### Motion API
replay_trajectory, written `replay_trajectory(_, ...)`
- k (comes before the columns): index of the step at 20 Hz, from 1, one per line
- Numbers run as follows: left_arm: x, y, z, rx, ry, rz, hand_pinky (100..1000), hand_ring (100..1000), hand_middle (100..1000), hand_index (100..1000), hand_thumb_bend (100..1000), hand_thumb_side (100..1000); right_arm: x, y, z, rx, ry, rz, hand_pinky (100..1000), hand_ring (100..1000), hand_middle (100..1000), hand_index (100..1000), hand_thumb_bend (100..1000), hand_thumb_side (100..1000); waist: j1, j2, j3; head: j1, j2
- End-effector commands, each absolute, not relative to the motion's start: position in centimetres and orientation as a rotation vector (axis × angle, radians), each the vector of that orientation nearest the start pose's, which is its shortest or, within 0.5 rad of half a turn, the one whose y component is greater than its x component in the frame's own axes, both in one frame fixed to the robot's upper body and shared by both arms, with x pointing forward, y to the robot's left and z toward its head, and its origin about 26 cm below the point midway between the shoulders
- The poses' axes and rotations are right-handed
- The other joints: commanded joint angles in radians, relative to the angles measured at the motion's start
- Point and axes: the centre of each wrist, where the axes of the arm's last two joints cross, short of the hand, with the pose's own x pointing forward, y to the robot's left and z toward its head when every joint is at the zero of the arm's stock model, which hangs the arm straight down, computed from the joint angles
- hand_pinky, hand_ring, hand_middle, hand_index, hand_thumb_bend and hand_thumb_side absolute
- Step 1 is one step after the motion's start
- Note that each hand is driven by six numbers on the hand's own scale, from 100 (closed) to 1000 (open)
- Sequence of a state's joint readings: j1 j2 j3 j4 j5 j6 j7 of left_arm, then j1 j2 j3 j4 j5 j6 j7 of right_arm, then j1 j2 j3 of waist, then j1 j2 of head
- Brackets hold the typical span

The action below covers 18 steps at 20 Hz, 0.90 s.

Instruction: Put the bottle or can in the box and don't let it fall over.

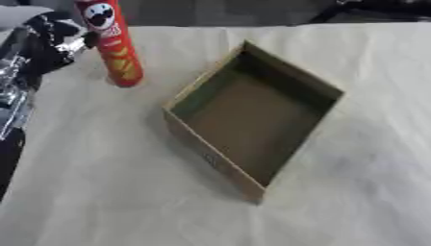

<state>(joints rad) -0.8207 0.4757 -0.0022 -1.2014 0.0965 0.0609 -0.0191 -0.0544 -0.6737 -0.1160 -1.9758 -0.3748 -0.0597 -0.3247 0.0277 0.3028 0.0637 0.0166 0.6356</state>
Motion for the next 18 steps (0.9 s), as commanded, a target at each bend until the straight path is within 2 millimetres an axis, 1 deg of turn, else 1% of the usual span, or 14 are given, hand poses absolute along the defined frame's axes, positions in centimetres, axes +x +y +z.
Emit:
replay_trajectory(1,44.6,30.7,24.3,0.318,-2.001,-0.302,1000,839,635,816,660,289,26.7,-35.6,20.0,-0.354,-2.159,0.066,835,795,934,846,547,100,-0.003,-0.012,-0.002,0.007,-0.017)
replay_trajectory(5,44.8,30.3,24.2,0.32,-2.018,-0.271,1000,844,637,815,655,309,26.7,-35.5,20.0,-0.352,-2.159,0.067,835,793,933,845,546,100,-0.003,-0.007,-0.005,0.008,-0.022)
replay_trajectory(10,45.1,29.9,24.5,0.305,-2.031,-0.249,1000,835,623,803,651,312,26.8,-35.4,20.1,-0.346,-2.162,0.07,836,793,932,845,544,100,-0.004,-0.003,-0.009,0.013,-0.027)
replay_trajectory(18,45.8,29.9,24.9,0.345,-2.024,-0.198,1000,828,618,792,621,318,26.9,-35.3,20.2,-0.335,-2.167,0.076,836,792,932,846,542,100,-0.007,0.007,-0.021,0.024,-0.044)
